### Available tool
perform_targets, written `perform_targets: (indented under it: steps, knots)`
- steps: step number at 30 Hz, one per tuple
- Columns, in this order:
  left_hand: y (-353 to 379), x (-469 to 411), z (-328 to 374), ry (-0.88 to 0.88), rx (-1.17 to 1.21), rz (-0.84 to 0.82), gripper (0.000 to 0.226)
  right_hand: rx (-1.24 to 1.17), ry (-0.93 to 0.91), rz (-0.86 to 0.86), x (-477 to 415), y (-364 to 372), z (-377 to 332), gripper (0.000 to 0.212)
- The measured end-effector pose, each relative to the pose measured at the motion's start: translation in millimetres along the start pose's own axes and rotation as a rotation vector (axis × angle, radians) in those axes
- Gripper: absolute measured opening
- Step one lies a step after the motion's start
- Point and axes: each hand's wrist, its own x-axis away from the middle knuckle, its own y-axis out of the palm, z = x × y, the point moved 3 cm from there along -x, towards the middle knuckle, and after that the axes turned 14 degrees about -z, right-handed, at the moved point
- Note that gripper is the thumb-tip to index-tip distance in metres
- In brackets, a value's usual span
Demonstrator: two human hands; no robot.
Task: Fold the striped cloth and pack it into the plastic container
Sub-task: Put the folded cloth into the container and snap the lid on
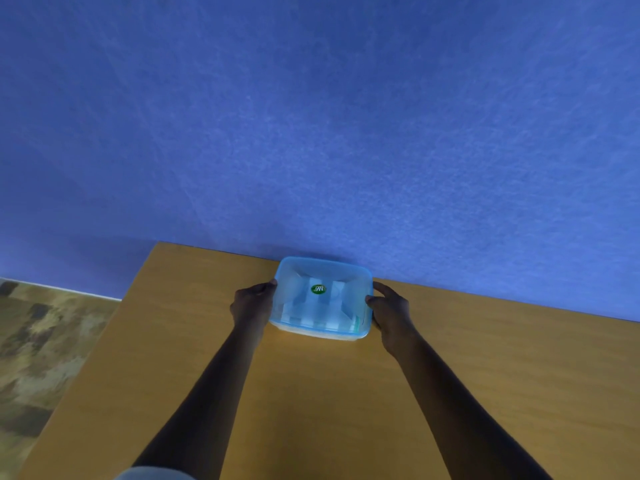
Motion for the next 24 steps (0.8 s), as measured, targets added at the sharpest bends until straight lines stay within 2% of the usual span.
perform_targets:
  steps: [4, 6, 10, 19, 24]
  knots:
    - [2, 5, -2, 0.034, -0.109, 0.008, 0.038, 0.437, -0.005, 0.043, 13, 3, 3, 0.039]
    - [4, 9, -4, 0.04, -0.186, -0.002, 0.049, 0.526, 0.014, 0.026, 23, 8, 10, 0.039]
    - [9, 17, -5, 0.084, -0.204, 0.009, 0.06, 0.516, 0.013, 0.039, 27, 13, 21, 0.052]
    - [10, 21, -7, 0.17, -0.141, 0.038, 0.06, 0.514, -0.105, -0.006, 31, 12, 19, 0.043]
    - [10, 22, -5, 0.265, -0.237, 0.074, 0.06, 0.421, -0.109, -0.015, 36, 13, 21, 0.04]
